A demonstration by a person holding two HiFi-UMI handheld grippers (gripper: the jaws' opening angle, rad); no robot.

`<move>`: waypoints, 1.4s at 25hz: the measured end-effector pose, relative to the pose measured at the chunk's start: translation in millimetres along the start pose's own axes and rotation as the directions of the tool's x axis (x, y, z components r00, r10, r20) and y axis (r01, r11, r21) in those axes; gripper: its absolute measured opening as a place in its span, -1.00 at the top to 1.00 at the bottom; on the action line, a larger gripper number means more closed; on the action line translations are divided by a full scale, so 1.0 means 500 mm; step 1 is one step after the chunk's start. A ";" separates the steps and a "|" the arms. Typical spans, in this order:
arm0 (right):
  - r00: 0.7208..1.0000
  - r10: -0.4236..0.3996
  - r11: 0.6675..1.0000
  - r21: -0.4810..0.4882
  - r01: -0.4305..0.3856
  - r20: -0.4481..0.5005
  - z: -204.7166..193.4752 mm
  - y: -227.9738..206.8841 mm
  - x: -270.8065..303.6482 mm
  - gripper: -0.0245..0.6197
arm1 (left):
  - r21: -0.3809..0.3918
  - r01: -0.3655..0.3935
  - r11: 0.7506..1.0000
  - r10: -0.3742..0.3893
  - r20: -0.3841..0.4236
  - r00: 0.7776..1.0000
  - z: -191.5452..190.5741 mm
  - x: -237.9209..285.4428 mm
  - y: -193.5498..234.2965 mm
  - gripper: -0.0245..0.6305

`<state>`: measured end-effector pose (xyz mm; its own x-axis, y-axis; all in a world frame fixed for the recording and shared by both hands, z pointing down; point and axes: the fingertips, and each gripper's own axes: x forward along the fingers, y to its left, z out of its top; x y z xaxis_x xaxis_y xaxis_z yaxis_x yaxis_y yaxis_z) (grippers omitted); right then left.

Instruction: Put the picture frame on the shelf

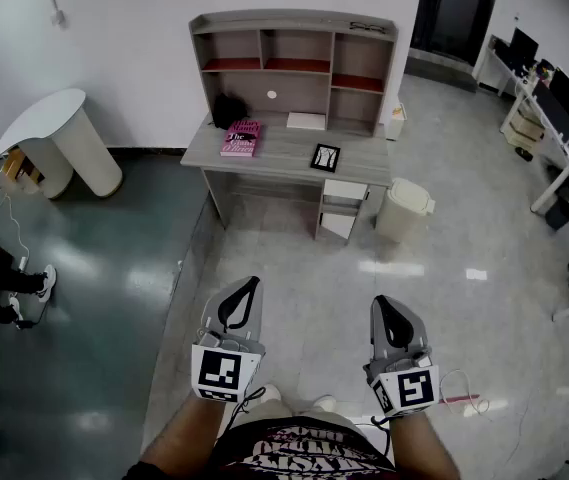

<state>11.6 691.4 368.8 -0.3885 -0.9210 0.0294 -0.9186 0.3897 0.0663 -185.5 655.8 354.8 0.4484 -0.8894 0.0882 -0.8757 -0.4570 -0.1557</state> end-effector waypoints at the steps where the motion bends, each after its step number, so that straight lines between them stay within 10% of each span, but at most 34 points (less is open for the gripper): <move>1: 1.000 -0.003 1.000 -0.003 0.003 -0.005 0.003 0.003 0.007 0.84 | 0.002 0.004 1.000 -0.004 0.004 1.000 -0.001 0.002 0.006 0.92; 35: 0.990 -0.140 0.990 0.008 0.140 0.010 0.036 0.075 0.095 0.84 | -0.122 0.056 0.991 -0.057 -0.010 0.998 -0.096 0.008 0.196 0.92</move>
<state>-42.6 662.5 354.6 -0.2569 -0.9664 0.0097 -0.9644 0.2570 0.0617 -278.0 608.1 387.2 0.4961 -0.8616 0.1071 -0.8646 -0.5015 -0.0298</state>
